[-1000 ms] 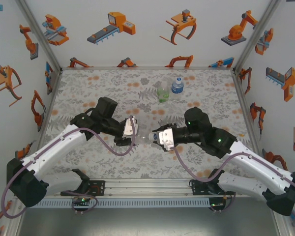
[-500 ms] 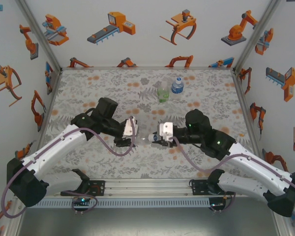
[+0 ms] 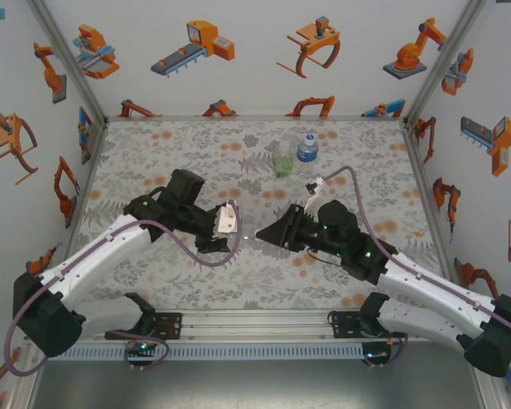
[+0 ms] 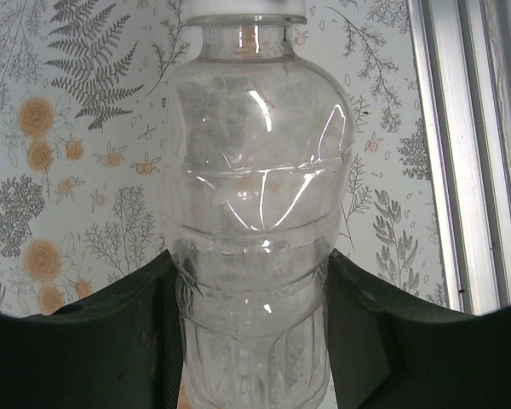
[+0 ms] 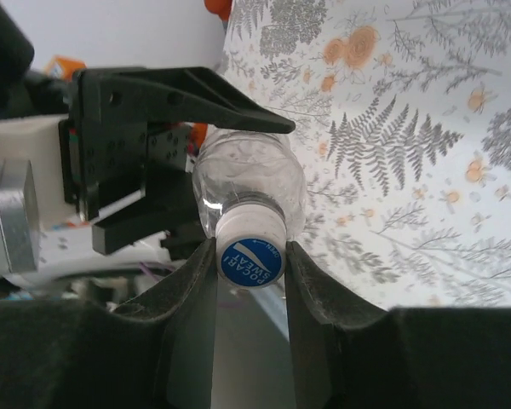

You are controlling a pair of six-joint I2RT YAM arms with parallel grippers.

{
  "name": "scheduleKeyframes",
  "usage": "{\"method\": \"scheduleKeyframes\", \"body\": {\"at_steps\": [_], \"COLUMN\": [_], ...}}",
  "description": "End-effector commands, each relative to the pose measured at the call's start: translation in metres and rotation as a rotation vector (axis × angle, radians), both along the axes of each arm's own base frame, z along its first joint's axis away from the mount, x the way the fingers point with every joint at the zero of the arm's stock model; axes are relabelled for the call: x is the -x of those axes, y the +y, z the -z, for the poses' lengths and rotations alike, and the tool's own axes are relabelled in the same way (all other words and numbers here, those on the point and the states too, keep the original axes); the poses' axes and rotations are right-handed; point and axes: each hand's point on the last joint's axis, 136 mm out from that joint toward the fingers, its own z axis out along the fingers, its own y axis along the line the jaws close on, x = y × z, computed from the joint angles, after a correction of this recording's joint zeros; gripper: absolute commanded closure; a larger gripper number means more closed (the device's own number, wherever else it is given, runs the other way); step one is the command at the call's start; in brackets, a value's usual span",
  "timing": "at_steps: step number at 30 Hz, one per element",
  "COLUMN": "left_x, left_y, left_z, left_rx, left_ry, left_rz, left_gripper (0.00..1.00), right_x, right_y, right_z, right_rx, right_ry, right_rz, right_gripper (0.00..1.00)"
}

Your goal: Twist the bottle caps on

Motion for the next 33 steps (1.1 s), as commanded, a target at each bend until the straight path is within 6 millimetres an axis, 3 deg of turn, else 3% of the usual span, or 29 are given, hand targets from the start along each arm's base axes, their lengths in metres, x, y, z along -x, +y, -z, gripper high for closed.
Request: {"method": "scheduleKeyframes", "body": {"at_steps": [1, 3, 6, 9, 11, 17, 21, 26, 30, 33], "left_x": [0.012, 0.012, 0.012, 0.012, 0.013, 0.016, 0.018, 0.024, 0.029, 0.032], "left_y": [-0.01, -0.01, -0.01, -0.01, -0.009, -0.01, -0.009, -0.009, -0.009, -0.01], "left_z": [-0.016, -0.016, -0.015, -0.017, -0.017, -0.019, -0.022, -0.027, -0.028, -0.027], "left_rx": [0.067, 0.066, 0.065, 0.069, 0.071, 0.083, 0.091, 0.119, 0.131, 0.133], "left_ry": [0.006, 0.003, 0.001, -0.001, -0.004, 0.002, -0.004, -0.006, -0.008, -0.005], "left_rz": [0.071, 0.072, 0.073, 0.073, 0.073, 0.088, 0.091, 0.126, 0.145, 0.156], "left_gripper": [1.0, 1.0, 1.0, 1.0, 1.0, 1.0, 1.0, 1.0, 1.0, 1.0], "right_x": [-0.014, -0.015, -0.013, -0.011, -0.01, 0.001, 0.026, 0.056, 0.091, 0.097], "right_y": [0.002, 0.004, 0.007, 0.005, 0.004, -0.002, 0.001, 0.005, 0.006, 0.007], "right_z": [-0.01, -0.011, -0.018, -0.031, -0.039, -0.072, -0.092, -0.09, -0.077, -0.072], "right_rx": [-0.106, -0.095, -0.073, -0.019, 0.01, 0.157, 0.244, 0.357, 0.345, 0.334], "right_ry": [0.149, 0.143, 0.093, -0.068, -0.177, -0.617, -0.944, -1.277, -1.495, -1.581], "right_rz": [0.12, 0.11, 0.073, 0.019, -0.016, -0.141, -0.322, -0.575, -0.831, -0.869], "right_gripper": [1.0, 0.99, 0.89, 0.62, 0.54, 0.53, 0.53, 0.52, 0.52, 0.52]}}
